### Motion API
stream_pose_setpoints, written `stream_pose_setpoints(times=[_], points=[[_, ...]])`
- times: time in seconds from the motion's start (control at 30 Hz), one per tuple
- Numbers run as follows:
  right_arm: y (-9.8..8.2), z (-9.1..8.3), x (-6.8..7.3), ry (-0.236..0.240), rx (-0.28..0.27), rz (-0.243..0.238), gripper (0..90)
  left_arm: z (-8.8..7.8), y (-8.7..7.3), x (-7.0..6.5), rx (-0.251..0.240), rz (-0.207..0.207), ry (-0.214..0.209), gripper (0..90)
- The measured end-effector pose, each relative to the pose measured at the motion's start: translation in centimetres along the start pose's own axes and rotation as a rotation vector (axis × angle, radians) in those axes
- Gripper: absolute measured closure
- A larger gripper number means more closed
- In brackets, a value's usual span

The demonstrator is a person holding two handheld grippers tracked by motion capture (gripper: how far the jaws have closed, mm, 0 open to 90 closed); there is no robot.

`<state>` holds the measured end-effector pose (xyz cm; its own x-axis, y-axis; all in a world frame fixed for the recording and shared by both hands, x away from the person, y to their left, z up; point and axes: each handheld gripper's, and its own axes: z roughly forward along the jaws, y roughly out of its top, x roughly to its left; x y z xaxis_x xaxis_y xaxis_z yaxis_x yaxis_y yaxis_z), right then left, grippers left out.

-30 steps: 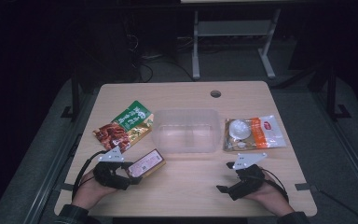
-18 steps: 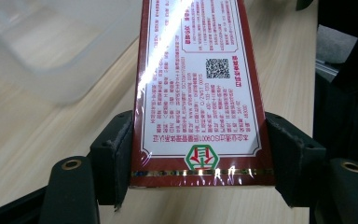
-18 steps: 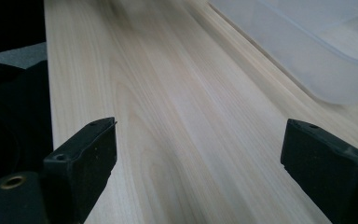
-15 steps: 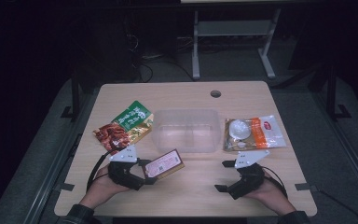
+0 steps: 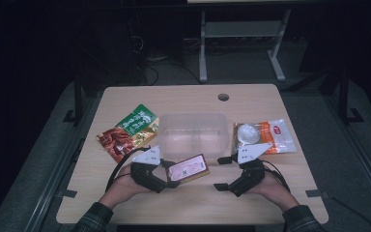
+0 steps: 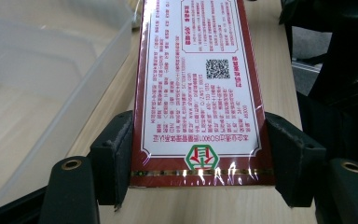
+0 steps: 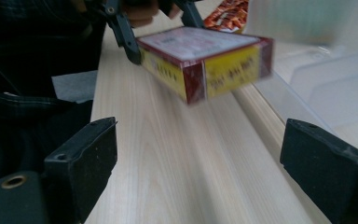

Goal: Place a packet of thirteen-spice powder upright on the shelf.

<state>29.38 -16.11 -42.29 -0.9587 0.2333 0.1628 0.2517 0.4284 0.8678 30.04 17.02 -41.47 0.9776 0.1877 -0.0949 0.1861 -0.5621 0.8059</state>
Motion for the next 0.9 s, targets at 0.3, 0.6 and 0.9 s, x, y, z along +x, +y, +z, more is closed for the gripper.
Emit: stream_pose_setpoints(times=[0.3,0.6,0.9], points=[[0.79,0.76,-1.13,0.077,-0.031,-0.002,13.0,1.27,0.99,-0.48,-0.009,0.054,-0.049,31.7],[0.81,1.07,-0.95,0.097,-0.024,-0.012,17.0,1.28,0.95,-0.72,-0.018,0.071,-0.080,31.7],[0.95,0.81,-0.67,0.114,-0.042,-0.034,26.8,1.45,0.69,-0.58,-0.024,0.058,-0.107,31.6]])
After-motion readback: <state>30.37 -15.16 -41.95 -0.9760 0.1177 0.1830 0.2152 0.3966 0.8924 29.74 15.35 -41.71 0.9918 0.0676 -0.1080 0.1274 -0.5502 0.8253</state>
